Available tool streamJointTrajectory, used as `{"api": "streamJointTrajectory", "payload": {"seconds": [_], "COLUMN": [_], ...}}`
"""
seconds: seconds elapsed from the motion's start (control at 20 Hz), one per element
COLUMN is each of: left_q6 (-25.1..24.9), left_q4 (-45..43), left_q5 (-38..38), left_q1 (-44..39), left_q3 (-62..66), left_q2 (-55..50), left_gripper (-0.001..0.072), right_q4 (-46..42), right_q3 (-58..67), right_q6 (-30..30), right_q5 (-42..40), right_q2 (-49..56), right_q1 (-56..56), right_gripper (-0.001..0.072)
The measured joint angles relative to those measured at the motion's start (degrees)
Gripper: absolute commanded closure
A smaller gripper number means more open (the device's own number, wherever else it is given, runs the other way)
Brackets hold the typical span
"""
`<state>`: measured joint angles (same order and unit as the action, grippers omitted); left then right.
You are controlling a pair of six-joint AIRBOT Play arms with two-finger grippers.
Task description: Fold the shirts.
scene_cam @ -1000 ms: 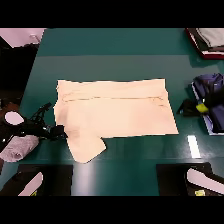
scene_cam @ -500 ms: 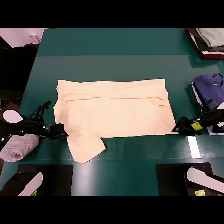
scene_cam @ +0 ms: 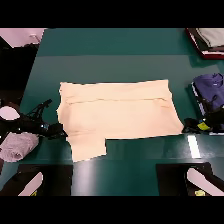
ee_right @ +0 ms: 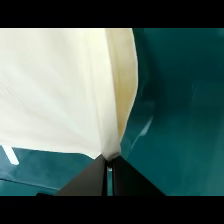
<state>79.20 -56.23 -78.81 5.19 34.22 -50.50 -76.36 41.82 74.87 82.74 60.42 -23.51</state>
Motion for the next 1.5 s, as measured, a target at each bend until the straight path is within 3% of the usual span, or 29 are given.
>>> {"api": "streamJointTrajectory", "payload": {"seconds": [0.2, 0.35, 0.7, 1.3, 1.35, 1.4, 1.45, 1.5], "left_q6": [-0.37, -0.55, -1.99, -3.15, -3.19, -3.23, -3.23, -3.19], "left_q4": [1.81, 2.36, 2.49, 2.86, 2.86, 2.89, 2.91, 3.15], "left_q5": [-4.50, -2.97, 11.85, 35.45, 36.24, 37.00, 37.53, 37.92], "left_q1": [0.00, 0.00, 0.00, 0.00, 0.00, 0.00, 0.00, 0.02], "left_q3": [5.57, 11.32, 16.94, 18.56, 19.19, 20.04, 21.11, 22.25], "left_q2": [-0.02, 0.00, -1.60, -16.39, -17.99, -19.58, -21.16, -22.56], "left_gripper": [0.0684, 0.0684, 0.0683, 0.0682, 0.0606, 0.0363, 0.0189, 0.0188], "right_q4": [-1.33, 1.66, 11.50, 13.64, 13.64, 13.66, 13.68, 13.73], "right_q3": [0.28, 1.84, 12.28, 29.70, 30.88, 32.02, 32.96, 33.97], "right_q6": [0.44, 0.63, 0.79, 2.60, 2.95, 3.21, 3.63, 4.02], "right_q5": [2.56, 1.40, -5.51, -16.37, -16.70, -16.90, -17.00, -17.05], "right_q2": [-7.23, -9.60, -2.16, 22.53, 24.00, 25.42, 26.56, 27.56], "right_q1": [-1.55, -1.79, 0.72, 13.64, 14.16, 14.67, 14.95, 15.19], "right_gripper": [0.0697, 0.0698, 0.0697, 0.0694, 0.0693, 0.0689, 0.0628, 0.0343]}}
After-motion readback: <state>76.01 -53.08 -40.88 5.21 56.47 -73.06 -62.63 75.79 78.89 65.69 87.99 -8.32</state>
